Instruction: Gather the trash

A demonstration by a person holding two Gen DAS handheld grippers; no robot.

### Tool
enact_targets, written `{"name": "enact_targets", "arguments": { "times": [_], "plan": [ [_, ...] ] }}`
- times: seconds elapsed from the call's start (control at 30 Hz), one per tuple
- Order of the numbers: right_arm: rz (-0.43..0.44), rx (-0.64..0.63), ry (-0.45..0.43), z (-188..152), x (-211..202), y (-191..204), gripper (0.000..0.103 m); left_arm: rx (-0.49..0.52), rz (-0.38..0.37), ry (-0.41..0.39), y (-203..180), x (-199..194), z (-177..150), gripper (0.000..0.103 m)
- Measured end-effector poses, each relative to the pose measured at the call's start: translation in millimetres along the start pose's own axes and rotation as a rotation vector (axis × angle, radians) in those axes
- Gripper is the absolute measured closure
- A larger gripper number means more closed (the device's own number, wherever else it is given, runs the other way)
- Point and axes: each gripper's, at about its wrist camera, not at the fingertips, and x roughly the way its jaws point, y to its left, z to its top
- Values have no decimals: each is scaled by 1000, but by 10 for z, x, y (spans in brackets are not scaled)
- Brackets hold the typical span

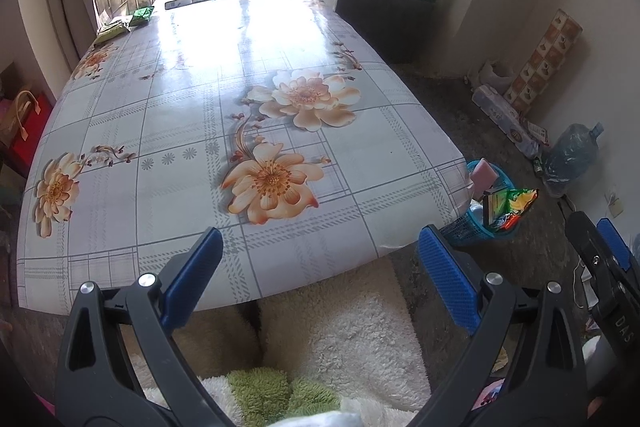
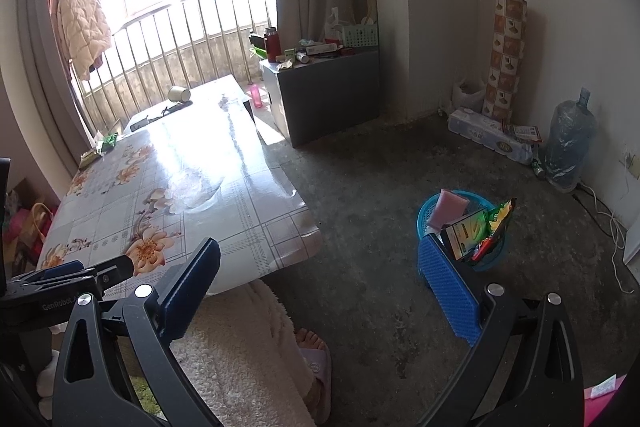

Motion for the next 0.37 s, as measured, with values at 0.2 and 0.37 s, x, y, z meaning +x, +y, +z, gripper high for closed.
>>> {"name": "enact_targets", "arguments": {
  "times": [0.2,0.37],
  "plan": [
    [1,0,-13,6,-47,7,6,16,5,-31,-11,-77,8,9],
    [1,-3,-13,-12,-49,15,6,14,8,-40,0,-102,14,9]
  ]
}}
